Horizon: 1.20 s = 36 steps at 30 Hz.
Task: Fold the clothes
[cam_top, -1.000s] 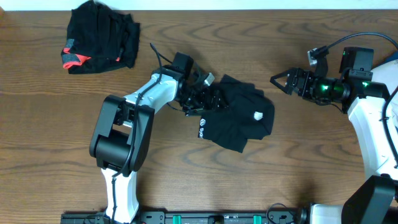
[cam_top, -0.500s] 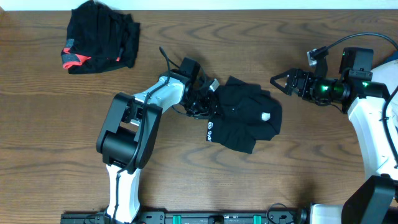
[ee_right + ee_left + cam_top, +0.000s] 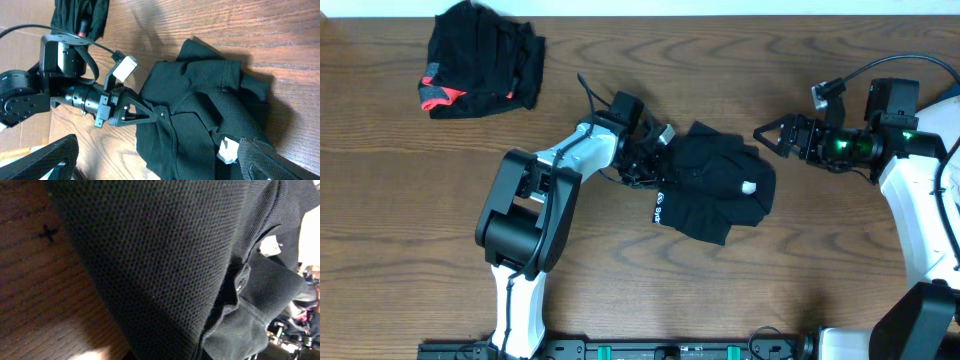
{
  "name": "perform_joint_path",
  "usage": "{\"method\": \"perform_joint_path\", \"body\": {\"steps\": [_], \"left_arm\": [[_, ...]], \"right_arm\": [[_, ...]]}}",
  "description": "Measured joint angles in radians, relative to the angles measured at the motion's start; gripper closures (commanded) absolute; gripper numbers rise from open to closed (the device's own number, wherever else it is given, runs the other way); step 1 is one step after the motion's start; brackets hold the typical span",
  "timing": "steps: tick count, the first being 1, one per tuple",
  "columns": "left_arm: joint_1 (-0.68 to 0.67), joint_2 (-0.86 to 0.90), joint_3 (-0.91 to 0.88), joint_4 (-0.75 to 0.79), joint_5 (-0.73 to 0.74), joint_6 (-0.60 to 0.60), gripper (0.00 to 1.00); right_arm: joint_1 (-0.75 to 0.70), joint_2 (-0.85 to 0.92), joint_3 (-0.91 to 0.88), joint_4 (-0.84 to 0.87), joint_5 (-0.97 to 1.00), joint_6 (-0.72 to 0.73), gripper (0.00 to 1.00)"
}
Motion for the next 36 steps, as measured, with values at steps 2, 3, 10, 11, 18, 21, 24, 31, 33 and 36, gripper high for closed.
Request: {"method": "perform_joint_path", "body": {"steps": [2,3,10,11,18,21,24,31,33,36], "left_arm": [[-0.001,-0.002,0.000,0.000,-0.012,0.000,0.94],[-0.002,-0.003,0.003,0.000,-0.021,0.000,0.94],[0.023,-0.002,0.069,0.005,-0.156,0.009,0.94],[0.035,-0.002,0.081,0.005,-0.180,0.016,0.94],[0.145,0.009,0.163,0.023,-0.340,0.097,0.94],[0.184,0.018,0.203,0.023,-0.378,0.142,0.94],[0.213,0.023,0.250,0.022,-0.407,0.171,0.94],[0.266,0.031,0.386,0.022,-0.454,0.211,0.94],[0.284,0.031,0.426,0.022,-0.464,0.221,0.94],[0.309,0.031,0.480,0.022,-0.481,0.236,0.94]], "right_arm": [[0.000,0.000,0.000,-0.002,0.000,-0.005,0.01],[0.000,0.000,0.000,-0.002,0.000,-0.007,0.01],[0.000,0.000,0.000,-0.003,0.000,-0.014,0.01],[0.000,0.000,0.000,-0.003,0.000,-0.014,0.01],[0.000,0.000,0.000,-0.005,0.016,-0.014,0.01],[0.000,0.000,0.000,-0.006,0.019,-0.014,0.01],[0.000,0.000,0.000,-0.010,0.019,-0.014,0.01],[0.000,0.000,0.000,-0.013,0.020,-0.015,0.01],[0.000,0.000,0.000,-0.014,0.020,-0.015,0.01],[0.000,0.000,0.000,-0.020,0.021,-0.015,0.01]]}}
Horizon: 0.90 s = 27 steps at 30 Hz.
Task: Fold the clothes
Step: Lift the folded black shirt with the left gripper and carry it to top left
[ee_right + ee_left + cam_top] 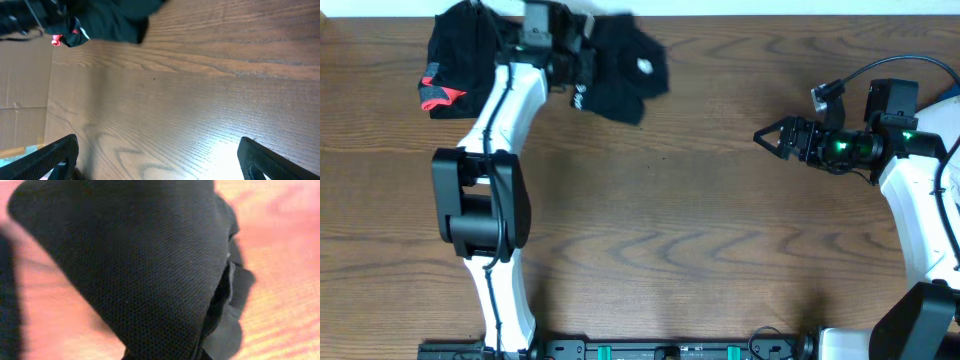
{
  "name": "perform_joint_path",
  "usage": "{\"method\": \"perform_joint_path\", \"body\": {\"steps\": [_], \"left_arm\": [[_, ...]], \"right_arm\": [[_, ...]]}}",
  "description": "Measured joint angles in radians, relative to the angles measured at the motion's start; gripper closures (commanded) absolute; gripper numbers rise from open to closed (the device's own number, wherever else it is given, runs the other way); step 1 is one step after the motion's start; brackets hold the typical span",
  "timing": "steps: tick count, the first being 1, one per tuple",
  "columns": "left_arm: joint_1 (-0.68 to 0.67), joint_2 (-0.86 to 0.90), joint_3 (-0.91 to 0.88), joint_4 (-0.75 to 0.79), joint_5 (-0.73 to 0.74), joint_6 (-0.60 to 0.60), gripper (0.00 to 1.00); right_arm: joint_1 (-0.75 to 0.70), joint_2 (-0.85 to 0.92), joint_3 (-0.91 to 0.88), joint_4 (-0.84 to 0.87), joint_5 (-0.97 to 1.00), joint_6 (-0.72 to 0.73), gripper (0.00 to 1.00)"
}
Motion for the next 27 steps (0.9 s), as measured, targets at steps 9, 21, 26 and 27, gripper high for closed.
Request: {"method": "perform_joint_path", "body": {"steps": [9,21,26,27], "left_arm": [[0.093,0.001,0.142,-0.002,-0.046,0.007,0.94],[0.208,0.001,0.210,0.023,-0.089,-0.008,0.94],[0.273,0.001,0.210,0.023,-0.098,-0.047,0.94],[0.288,0.001,0.210,0.023,-0.100,-0.054,0.94]], "right_arm": [[0.000,0.000,0.000,-0.018,0.040,0.000,0.01],[0.000,0.000,0.000,-0.019,0.059,-0.003,0.01],[0.000,0.000,0.000,-0.019,0.059,-0.004,0.01],[0.000,0.000,0.000,-0.019,0.059,-0.004,0.01]]}}
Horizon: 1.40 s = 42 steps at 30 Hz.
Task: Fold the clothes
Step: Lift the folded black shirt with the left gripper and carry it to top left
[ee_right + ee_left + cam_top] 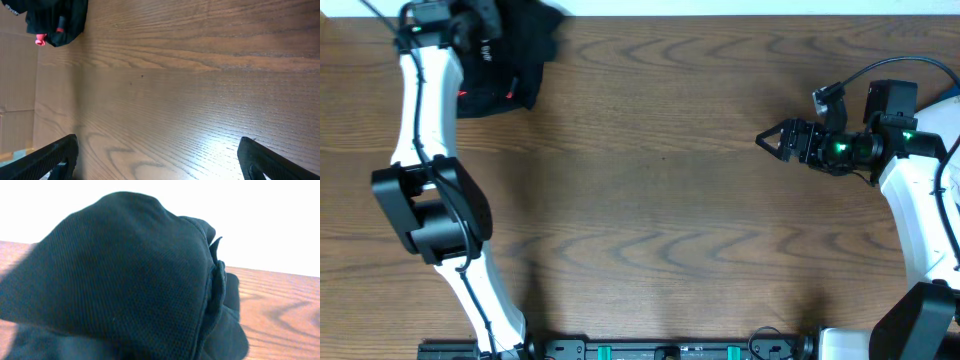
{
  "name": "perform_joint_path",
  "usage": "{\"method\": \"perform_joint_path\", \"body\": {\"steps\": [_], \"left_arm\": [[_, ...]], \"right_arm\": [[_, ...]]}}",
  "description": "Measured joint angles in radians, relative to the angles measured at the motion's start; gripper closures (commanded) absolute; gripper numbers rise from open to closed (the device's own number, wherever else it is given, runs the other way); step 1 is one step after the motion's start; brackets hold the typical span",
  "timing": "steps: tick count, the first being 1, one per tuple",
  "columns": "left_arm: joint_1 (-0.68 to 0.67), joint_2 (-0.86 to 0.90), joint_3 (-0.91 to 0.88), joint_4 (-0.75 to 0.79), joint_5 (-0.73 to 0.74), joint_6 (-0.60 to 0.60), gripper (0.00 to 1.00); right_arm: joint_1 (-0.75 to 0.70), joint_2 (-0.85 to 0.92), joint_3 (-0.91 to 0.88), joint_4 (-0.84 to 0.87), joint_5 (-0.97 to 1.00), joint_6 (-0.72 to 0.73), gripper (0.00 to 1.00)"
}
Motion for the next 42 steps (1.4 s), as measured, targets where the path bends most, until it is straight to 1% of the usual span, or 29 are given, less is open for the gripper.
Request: {"method": "perform_joint_path", "body": {"steps": [7,20,22,23,25,26,27,28,29,31,33,35,42], "left_arm": [[0.079,0.000,0.000,-0.003,0.000,-0.031,0.94],[0.133,0.000,0.000,-0.098,0.004,-0.049,0.92],[0.147,0.000,0.000,-0.102,0.003,-0.051,0.83],[0.154,0.000,0.000,-0.106,0.003,-0.051,0.76],[0.170,0.000,0.000,-0.117,-0.001,-0.055,0.71],[0.178,0.000,0.000,-0.121,-0.004,-0.053,0.62],[0.189,0.000,0.000,-0.127,-0.008,-0.053,0.45],[0.198,0.000,0.000,-0.131,-0.013,-0.050,0.26],[0.205,-0.001,0.000,-0.136,-0.016,-0.052,0.14],[0.220,-0.002,0.001,-0.145,-0.023,-0.052,0.04],[0.230,-0.002,0.002,-0.151,-0.025,-0.054,0.00],[0.231,-0.002,0.004,-0.151,-0.026,-0.054,0.02],[0.225,-0.016,0.010,-0.147,-0.026,-0.053,0.02]], "right_arm": [[0.000,0.000,0.000,0.000,0.000,0.000,0.01],[0.000,0.000,0.000,-0.004,0.001,0.000,0.01],[0.000,0.000,0.000,-0.008,0.001,0.000,0.01],[0.000,0.000,0.000,-0.010,0.002,0.000,0.01],[0.000,0.000,0.000,-0.012,0.002,0.000,0.01],[0.000,0.000,0.000,-0.012,0.002,0.000,0.01],[0.000,0.000,0.000,-0.013,0.002,0.000,0.01],[0.000,0.000,0.000,-0.013,0.002,0.000,0.01],[0.000,0.000,0.000,-0.014,0.003,0.000,0.01],[0.000,0.000,0.000,-0.014,0.003,0.000,0.01],[0.000,0.000,0.000,-0.014,0.003,0.000,0.01],[0.000,0.000,0.000,-0.015,0.003,0.000,0.01],[0.000,0.000,0.000,-0.026,0.003,0.000,0.01]]}}
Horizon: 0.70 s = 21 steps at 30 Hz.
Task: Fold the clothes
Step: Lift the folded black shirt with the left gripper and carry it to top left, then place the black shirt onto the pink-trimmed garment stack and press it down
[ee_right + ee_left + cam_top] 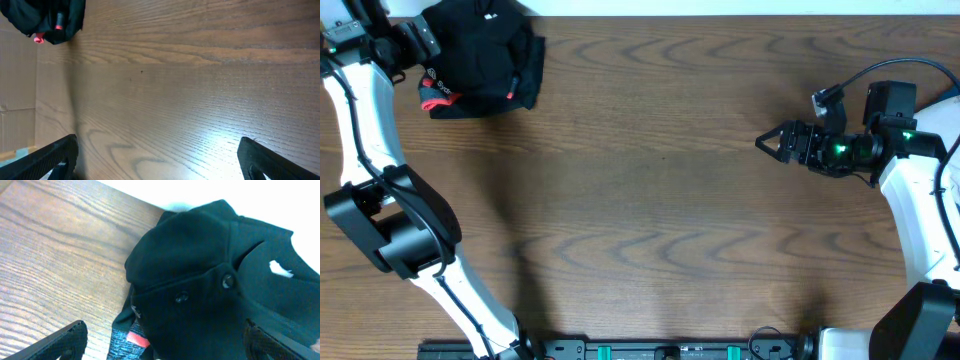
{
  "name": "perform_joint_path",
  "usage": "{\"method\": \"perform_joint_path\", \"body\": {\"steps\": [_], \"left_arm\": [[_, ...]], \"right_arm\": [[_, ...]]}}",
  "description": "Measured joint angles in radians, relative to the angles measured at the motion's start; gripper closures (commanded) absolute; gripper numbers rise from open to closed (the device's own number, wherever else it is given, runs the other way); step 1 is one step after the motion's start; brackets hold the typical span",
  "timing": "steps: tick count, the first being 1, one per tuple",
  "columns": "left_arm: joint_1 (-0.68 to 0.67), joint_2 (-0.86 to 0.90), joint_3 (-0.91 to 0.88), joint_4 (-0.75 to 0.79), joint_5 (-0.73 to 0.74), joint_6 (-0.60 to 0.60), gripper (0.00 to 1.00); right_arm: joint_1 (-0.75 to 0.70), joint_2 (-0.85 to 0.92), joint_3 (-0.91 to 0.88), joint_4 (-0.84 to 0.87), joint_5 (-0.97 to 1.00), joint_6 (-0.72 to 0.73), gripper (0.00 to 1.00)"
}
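Observation:
A folded black polo shirt (pixel 200 275) with two buttons and a white tag lies on top of the dark pile (pixel 480 55) at the table's far left corner. Under it shows a garment with a grey and red waistband (pixel 132 337). My left gripper (pixel 415 42) is open just left of the pile, its fingers (pixel 62 340) spread wide and holding nothing. At the right side of the table, my right gripper (pixel 767 142) hovers open over bare wood. The right wrist view shows the right gripper (pixel 160 165) with nothing between its fingers and the pile (pixel 47 17) far off.
The wooden table (pixel 650 200) runs out at its back edge right behind the pile. A white surface (pixel 150 190) lies beyond that edge. Cardboard (pixel 20 100) shows past the table's side in the right wrist view.
My left gripper was shut on the black shirt above the pile. The shirt now lies on the pile, released, and the gripper stands open a little further left. The right arm has not moved.
My left gripper was first shut on the folded black shirt at the table's middle. Later it held the shirt at the back of the table near the dark pile, then directly over the pile. Now the shirt rests on the pile and the gripper is open.

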Motion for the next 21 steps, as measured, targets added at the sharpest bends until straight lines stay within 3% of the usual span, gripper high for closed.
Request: {"method": "perform_joint_path", "body": {"steps": [15,21], "left_arm": [[-0.002,-0.355,0.017,0.032,-0.051,0.001,0.02],[-0.040,-0.383,0.024,0.050,-0.048,0.000,0.02]], "right_arm": [[0.000,0.000,0.000,0.000,0.069,-0.003,0.01],[0.000,0.000,0.000,0.000,0.087,-0.003,0.01]]}}
